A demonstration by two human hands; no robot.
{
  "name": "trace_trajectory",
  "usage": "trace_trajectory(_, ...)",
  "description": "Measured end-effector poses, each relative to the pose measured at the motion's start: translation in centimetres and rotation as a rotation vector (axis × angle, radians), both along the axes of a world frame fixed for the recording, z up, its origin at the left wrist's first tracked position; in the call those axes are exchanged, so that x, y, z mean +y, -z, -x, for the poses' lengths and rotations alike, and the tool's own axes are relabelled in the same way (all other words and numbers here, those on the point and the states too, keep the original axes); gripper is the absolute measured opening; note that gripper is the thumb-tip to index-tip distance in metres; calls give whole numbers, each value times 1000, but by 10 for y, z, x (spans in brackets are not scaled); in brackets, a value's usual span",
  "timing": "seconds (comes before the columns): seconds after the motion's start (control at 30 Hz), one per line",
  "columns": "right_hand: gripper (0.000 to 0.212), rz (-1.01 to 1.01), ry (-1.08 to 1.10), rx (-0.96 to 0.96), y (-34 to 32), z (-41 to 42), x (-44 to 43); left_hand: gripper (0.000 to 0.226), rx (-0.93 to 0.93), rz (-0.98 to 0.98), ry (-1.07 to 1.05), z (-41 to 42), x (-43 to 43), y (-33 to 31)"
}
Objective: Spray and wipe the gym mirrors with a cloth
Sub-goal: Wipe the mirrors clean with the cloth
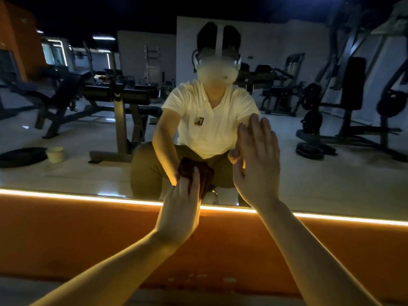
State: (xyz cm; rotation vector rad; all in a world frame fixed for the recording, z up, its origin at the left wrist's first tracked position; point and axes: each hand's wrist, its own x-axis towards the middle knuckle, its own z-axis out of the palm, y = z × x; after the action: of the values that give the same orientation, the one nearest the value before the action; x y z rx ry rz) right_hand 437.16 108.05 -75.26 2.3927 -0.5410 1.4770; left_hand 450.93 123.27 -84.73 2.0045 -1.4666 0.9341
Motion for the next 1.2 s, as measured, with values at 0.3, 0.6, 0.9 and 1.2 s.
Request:
trace_trajectory(0.3, 67, -52, -74, -138, -9, 42, -29, 105, -311, -54, 50, 27, -49, -18)
trace_trajectory(0.6, 73, -81, -27, -199, -10, 43, -37, 71, -465, 134, -55, -52, 2, -43)
trace_trajectory(0.9, 71, -47, -16, 14, -6, 68, -51, 68, -439, 177, 36, -11, -56, -31)
trace_trajectory(1.2, 62, -13, -45, -78, -21, 82, -67, 70, -736, 113, 53, 47, -130, -83)
